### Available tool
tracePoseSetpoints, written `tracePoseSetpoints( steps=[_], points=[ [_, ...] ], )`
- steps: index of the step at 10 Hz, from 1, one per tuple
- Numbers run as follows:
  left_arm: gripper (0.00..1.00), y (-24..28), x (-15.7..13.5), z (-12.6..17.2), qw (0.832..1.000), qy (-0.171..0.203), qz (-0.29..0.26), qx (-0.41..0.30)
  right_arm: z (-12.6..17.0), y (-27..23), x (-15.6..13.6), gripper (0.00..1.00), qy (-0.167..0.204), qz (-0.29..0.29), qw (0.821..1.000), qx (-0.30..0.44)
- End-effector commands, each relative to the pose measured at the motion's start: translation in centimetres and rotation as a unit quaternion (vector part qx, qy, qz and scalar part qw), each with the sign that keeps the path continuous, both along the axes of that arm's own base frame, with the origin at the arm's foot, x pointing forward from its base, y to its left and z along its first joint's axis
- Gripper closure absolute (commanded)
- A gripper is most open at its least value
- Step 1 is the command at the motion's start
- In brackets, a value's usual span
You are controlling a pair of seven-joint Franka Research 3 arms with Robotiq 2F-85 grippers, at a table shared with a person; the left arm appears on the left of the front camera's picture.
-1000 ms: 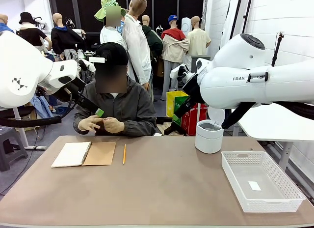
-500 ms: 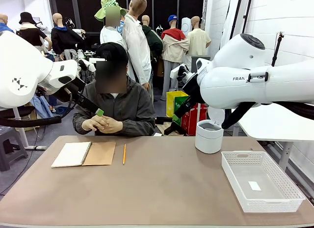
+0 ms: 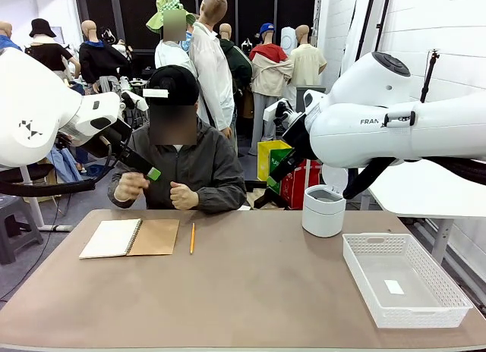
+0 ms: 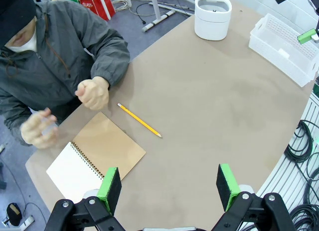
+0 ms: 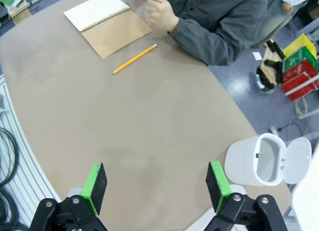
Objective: Sort the paper based on its condition.
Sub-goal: If a person hands you a paper, place it in the Organizing basket , and if it's crumpled, put it in the Trash can.
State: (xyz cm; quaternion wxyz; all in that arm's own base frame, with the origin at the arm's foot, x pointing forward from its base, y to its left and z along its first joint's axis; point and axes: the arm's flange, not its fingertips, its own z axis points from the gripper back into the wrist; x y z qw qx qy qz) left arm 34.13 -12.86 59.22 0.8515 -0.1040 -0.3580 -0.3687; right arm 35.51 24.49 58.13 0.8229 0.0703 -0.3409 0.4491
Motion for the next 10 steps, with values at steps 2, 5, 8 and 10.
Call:
tracePoseSetpoints(
  steps=[2, 5, 8, 10],
  points=[
    [0.0, 0.14, 0.11, 0.14, 1.0, 0.003, -0.001, -0.002, 0.09, 0.04, 0.03, 0.0, 0.0, -0.004, 1.0, -0.005],
    [0.0, 0.14, 0.11, 0.14, 1.0, 0.003, -0.001, -0.002, 0.09, 0.04, 0.03, 0.0, 0.0, -0.004, 1.0, -0.005],
    [0.0, 0.14, 0.11, 0.14, 1.0, 0.003, -0.001, -0.002, 0.09, 0.04, 0.03, 0.0, 0.0, -0.004, 1.0, -0.005],
    [0.0, 0.14, 0.11, 0.14, 1.0, 0.003, -0.001, -0.002, 0.09, 0.04, 0.03, 0.0, 0.0, -0.004, 1.0, -0.005]
  ],
)
